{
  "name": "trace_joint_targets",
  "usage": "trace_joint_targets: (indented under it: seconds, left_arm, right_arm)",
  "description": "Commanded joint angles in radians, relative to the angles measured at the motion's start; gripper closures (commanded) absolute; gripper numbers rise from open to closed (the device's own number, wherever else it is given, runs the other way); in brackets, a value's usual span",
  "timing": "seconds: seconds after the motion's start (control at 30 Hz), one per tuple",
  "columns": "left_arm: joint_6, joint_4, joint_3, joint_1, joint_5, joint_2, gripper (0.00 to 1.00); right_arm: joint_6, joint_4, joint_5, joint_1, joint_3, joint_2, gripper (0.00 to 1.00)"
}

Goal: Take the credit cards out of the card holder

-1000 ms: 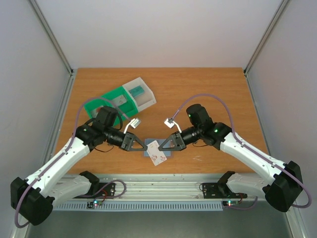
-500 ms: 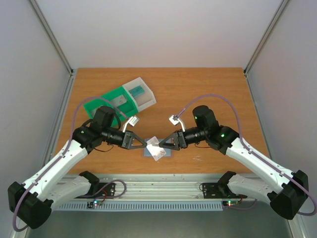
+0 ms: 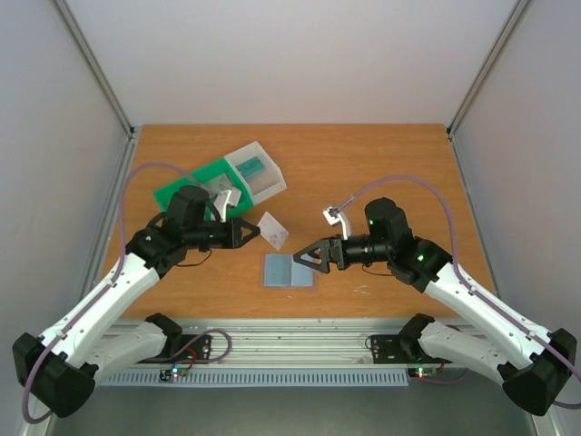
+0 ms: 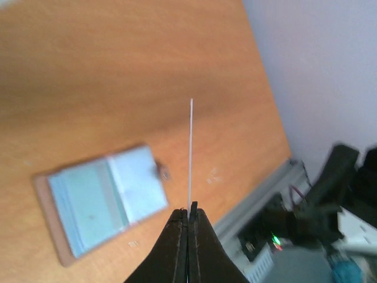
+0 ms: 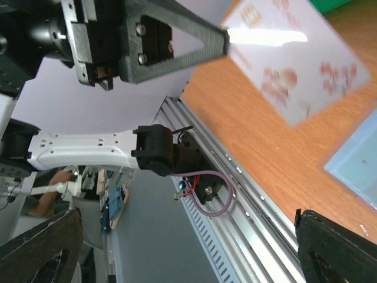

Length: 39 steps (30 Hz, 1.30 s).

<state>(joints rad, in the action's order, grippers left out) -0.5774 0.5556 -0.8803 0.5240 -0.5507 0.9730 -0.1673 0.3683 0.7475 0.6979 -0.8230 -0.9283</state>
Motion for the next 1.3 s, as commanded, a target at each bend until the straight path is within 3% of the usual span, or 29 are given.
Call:
trace_joint_targets:
  seconds: [0.0, 0.27, 0.53, 0.83, 1.27]
  left_arm:
    - [-0.016, -0.095, -0.03, -0.001, 0.3, -0.005, 0.99]
    - [-0.058, -0.157, -0.005, -0.037, 0.609, 0.054, 1.0]
    - [-0.12, -0.231, -0.017, -0.148, 0.67, 0.187, 0.99]
    - [-0.259, -0.393, -0.006, -0.187, 0.871, 0.329, 1.0]
    - [-0.308, -0.526, -0.069, -0.244, 0.887, 0.526, 0.99]
  right_arm:
    - [-0.067, -0.002, -0.062, 0.007, 0.032, 0.019, 0.02]
    - [-0.103, -0.019, -0.128, 0.007, 0.088, 0.06, 0.02]
    - [-0.092, -0.018, -0.12, 0.006, 0.066, 0.03, 0.02]
    - [-0.033, 0.031, -0.174, 0.005, 0.054, -0.003, 0.02]
    - [0.011, 0.038, -0.182, 0.006, -0.012, -0.093, 0.01]
